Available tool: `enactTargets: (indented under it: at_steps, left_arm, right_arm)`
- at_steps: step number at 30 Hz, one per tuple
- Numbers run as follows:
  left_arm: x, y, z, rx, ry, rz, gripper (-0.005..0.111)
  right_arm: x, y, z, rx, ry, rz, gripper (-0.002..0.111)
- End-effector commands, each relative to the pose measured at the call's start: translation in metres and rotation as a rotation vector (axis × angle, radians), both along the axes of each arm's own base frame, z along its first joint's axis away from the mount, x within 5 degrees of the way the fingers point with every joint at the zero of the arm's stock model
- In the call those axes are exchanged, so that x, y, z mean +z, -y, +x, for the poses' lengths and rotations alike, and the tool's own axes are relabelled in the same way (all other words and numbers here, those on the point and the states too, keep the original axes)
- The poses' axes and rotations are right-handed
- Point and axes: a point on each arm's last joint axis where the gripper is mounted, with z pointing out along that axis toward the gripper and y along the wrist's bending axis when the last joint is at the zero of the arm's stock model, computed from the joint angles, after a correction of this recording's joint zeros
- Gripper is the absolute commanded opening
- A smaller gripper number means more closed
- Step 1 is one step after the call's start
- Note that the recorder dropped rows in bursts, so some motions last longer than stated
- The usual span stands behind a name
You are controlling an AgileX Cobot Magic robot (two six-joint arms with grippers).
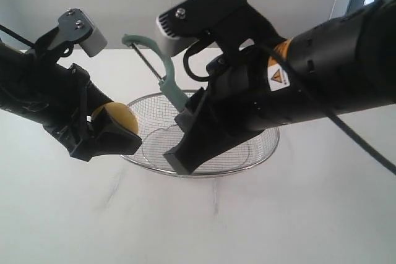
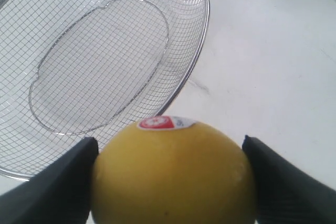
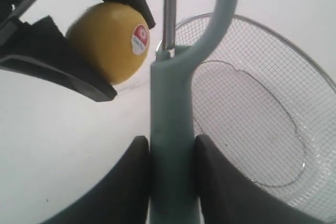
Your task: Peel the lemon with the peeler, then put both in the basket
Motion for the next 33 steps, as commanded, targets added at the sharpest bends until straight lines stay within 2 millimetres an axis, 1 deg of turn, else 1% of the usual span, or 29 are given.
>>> enactTargets:
  at_steps: [1,7,10,13,15,20,23,26,28,33]
  left_arm:
    - [0.002,0.0,-0.001,0.008,-0.015,-0.017,0.0]
    - [0.002,0.0,-0.002,0.003,-0.021,-0.016,0.0]
    - [0.002,0.0,-0.002,0.002,-0.023,-0.018,0.0]
    - [0.002,0.0,-0.002,0.001,-0.024,-0.017,0.0]
    - [0.001,0.0,-0.002,-0.002,-0.028,-0.018,0.0]
    - [0.002,0.001,-0.003,-0.004,-0.038,-0.025,0.0]
    - [0.002,0.001,-0.003,-0.004,-0.038,-0.025,0.0]
    - [0.002,0.001,-0.003,-0.004,-0.038,-0.025,0.0]
    - [0.002,0.001,-0.003,-0.004,-0.038,-0.025,0.0]
    - [0.002,0.001,-0.003,-0.004,-0.038,-0.025,0.0]
  right_arm:
    - [0.008,0.012,-0.004,-0.042,0.025,-0.023,0.0]
    - [0.009,0.023,0.006,-0.157,0.118,-0.101,0.0]
    - [0.008,0.019,0.01,-0.166,0.137,-0.089,0.0]
    - [0.0,0.01,0.016,-0.148,0.135,-0.091,0.0]
    - [-0.011,0.002,0.023,-0.137,0.123,-0.117,0.0]
    - [-0.049,-0.02,0.039,-0.108,0.07,-0.195,0.0]
    - [-0.068,-0.03,0.045,-0.099,0.028,-0.207,0.0]
    - [-0.074,-0.036,0.045,-0.105,-0.025,-0.165,0.0]
    - [-0.074,-0.038,0.044,-0.101,-0.034,-0.152,0.0]
    - [-0.074,-0.05,0.029,-0.017,-0.019,-0.16,0.0]
